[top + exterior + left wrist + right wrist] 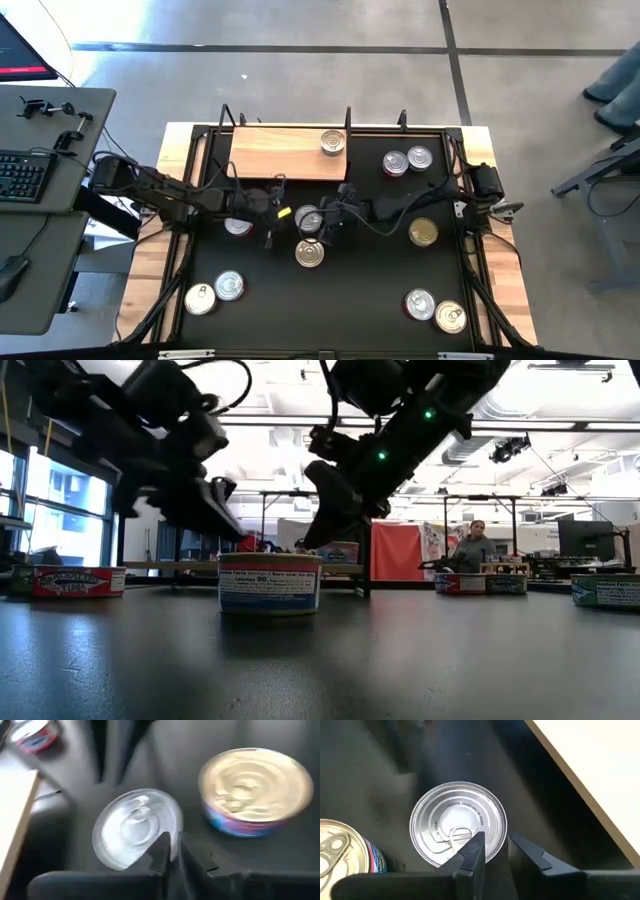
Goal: Stack canned seafood by type on shelf
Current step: Put the green tuna can on the shelf
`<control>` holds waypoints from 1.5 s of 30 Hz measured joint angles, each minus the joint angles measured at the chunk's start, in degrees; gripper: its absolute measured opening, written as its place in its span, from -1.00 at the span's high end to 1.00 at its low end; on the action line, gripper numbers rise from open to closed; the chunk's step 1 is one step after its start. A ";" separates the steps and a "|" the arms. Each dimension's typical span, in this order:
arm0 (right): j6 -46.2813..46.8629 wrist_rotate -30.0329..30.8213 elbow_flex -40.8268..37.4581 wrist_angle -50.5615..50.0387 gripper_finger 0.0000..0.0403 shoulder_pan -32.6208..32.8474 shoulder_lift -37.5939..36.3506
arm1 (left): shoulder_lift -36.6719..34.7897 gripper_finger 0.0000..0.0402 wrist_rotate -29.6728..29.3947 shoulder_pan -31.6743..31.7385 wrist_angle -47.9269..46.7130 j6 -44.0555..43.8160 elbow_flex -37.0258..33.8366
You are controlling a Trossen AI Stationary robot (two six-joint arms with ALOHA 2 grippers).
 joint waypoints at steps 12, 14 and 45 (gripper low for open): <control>1.19 0.27 -1.26 -4.59 0.65 2.78 -0.55 | 7.48 0.21 -9.96 -3.12 8.70 6.62 0.02; 2.45 0.22 -1.28 -6.36 0.65 2.80 -0.52 | 8.89 0.22 -10.57 -2.83 9.57 8.06 0.02; -3.74 -0.58 -1.30 -0.52 0.40 5.28 -0.52 | 4.52 1.00 9.28 9.90 17.40 -4.88 -4.26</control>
